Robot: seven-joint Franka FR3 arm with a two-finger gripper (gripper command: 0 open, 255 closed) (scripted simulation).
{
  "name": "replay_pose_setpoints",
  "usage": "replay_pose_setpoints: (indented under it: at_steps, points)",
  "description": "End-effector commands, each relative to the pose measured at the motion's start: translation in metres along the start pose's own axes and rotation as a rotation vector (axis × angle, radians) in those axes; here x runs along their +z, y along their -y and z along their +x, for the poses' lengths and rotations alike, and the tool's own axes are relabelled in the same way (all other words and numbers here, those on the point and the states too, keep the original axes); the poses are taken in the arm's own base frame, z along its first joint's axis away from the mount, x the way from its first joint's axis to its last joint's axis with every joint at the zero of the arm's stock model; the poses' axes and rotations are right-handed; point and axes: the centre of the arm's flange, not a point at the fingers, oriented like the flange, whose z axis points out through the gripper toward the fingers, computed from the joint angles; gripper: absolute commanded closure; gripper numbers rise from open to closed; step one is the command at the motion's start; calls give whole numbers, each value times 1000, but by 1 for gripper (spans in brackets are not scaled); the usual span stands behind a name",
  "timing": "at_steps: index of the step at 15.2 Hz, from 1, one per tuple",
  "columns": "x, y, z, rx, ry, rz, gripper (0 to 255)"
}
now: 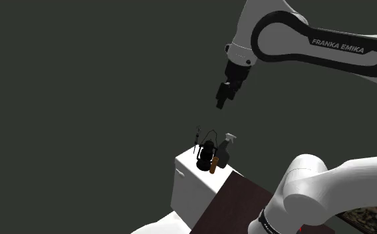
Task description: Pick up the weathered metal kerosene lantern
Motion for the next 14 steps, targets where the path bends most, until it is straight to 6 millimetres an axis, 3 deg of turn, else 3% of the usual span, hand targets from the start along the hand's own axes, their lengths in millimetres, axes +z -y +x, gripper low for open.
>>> replay_pose_setpoints:
  at_steps: [1,14]
  points:
    - [0,0,0,0,0,0,0]
    - [149,-79,54,-229,93,27,0]
